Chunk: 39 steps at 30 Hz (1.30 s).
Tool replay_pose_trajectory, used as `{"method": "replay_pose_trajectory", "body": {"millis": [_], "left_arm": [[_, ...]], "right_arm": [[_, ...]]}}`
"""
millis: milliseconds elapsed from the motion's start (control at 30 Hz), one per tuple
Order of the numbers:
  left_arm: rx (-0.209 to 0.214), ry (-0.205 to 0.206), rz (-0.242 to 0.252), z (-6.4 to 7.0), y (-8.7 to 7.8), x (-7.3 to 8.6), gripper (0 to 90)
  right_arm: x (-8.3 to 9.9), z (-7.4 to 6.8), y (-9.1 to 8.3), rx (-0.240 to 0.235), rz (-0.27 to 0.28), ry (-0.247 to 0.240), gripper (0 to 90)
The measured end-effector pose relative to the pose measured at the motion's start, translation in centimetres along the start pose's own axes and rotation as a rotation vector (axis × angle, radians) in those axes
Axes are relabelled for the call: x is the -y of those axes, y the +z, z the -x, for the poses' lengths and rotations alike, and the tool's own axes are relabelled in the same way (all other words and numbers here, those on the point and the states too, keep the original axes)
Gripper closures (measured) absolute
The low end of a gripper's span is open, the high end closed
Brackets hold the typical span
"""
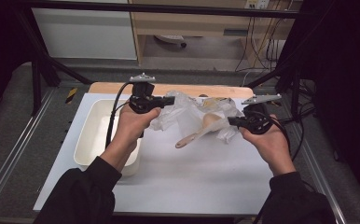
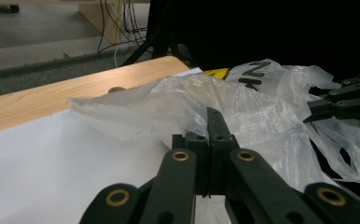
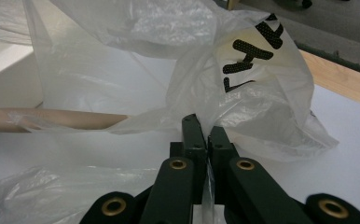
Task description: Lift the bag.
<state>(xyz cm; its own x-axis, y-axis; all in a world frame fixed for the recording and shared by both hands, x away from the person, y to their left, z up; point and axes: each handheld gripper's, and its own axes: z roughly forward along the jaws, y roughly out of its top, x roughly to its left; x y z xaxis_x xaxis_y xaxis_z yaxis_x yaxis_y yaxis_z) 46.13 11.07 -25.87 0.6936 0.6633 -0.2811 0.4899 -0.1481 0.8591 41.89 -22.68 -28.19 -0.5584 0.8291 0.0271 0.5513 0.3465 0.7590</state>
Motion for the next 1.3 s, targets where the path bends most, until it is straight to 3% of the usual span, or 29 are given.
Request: {"method": "replay_pose_trajectory", "body": {"millis": [867, 1300], "left_arm": [[-0.036, 0.0, 0.055, -1.0, -2.7, -3.6, 90.0], [-0.059, -0.029, 0.092, -2.2, -4.0, -5.0, 90.0]], "right_arm": [[-3.6, 1.3, -1.2, 0.016, 0.013, -0.007, 90.0], [-5.6, 2.1, -1.8, 0.034, 0.031, -0.004, 90.0]]}}
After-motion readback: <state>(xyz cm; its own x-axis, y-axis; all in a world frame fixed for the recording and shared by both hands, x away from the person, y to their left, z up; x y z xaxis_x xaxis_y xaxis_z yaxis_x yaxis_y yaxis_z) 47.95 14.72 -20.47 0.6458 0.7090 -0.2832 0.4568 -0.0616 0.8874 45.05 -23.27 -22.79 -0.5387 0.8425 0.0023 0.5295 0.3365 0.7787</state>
